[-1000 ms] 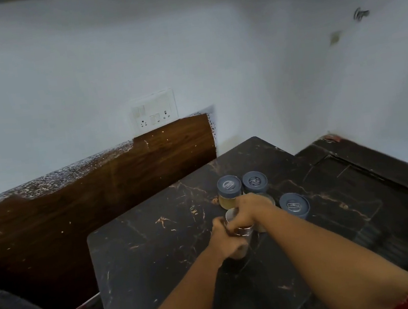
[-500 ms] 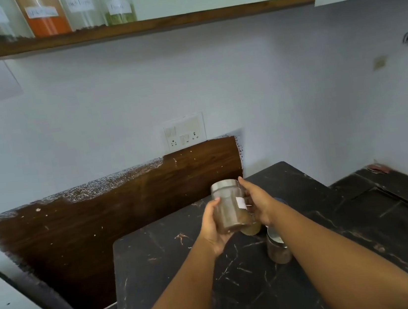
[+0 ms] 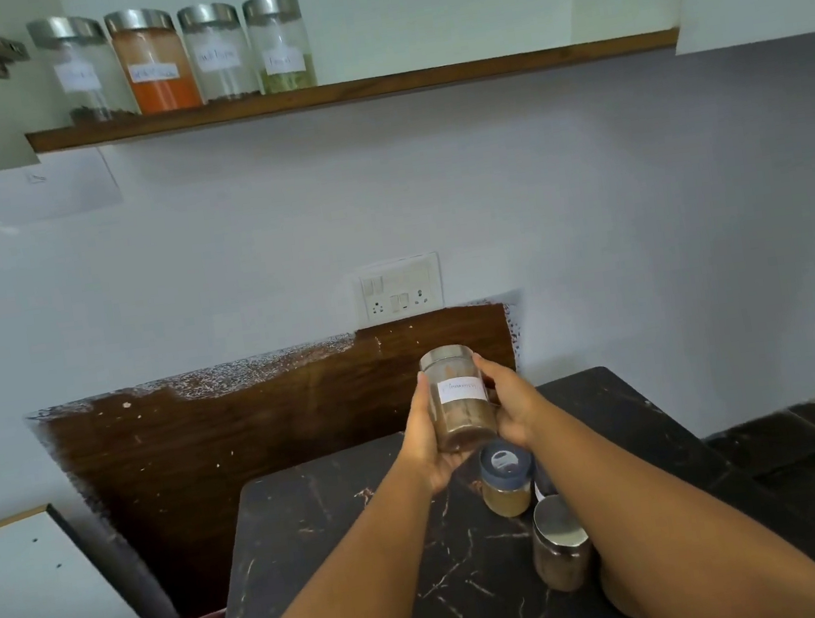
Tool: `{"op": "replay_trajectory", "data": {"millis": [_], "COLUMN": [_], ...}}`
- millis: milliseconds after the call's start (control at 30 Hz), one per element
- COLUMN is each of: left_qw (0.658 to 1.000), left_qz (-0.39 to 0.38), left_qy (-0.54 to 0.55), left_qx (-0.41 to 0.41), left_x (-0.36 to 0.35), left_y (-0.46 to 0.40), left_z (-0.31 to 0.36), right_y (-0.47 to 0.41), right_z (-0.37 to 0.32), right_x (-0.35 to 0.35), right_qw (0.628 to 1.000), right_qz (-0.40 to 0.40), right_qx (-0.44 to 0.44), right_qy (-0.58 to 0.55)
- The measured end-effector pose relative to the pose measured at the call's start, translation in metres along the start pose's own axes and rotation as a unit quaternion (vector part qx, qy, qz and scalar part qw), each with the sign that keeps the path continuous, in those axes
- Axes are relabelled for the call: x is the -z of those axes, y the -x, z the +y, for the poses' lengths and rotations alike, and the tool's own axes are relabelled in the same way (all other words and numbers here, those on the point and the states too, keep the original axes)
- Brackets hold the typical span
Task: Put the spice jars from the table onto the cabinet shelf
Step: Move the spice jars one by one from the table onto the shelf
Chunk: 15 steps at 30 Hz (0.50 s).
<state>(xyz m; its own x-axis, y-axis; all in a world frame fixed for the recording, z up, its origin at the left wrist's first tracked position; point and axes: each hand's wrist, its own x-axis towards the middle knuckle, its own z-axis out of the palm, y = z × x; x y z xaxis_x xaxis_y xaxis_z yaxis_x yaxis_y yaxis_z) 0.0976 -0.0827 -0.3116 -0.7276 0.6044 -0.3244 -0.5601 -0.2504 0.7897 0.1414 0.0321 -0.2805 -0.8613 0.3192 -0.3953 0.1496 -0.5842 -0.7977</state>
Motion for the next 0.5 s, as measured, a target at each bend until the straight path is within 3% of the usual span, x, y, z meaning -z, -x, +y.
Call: {"op": "replay_trajectory", "data": {"millis": [233,333,500], "left_qw": [0.997,0.991,0.978], "left_qz": [0.063,0.103,0.151], "left_qy": [-0.005,-0.021,-0.059], "left_qx": [-0.050,-0.081,-0.133], "left_x": [-0.019,-0.033,-0.050], "left_y": [-0.008,-0.013,-0.020], "left_z": [0.010,0.014,0.038], "right_y": [-0.012,-0.012,-0.013], "right_z": [-0.020,-0.022,-0.040], "right_x": [0.009,0.006,-0.009], "right_qw": [1.000,0.993,0.970], "right_qz": [-0.029,-0.089,-0.081], "right_qx": [0.005,0.005,0.086], "right_qy": [-0.001,0.076,0.211]}}
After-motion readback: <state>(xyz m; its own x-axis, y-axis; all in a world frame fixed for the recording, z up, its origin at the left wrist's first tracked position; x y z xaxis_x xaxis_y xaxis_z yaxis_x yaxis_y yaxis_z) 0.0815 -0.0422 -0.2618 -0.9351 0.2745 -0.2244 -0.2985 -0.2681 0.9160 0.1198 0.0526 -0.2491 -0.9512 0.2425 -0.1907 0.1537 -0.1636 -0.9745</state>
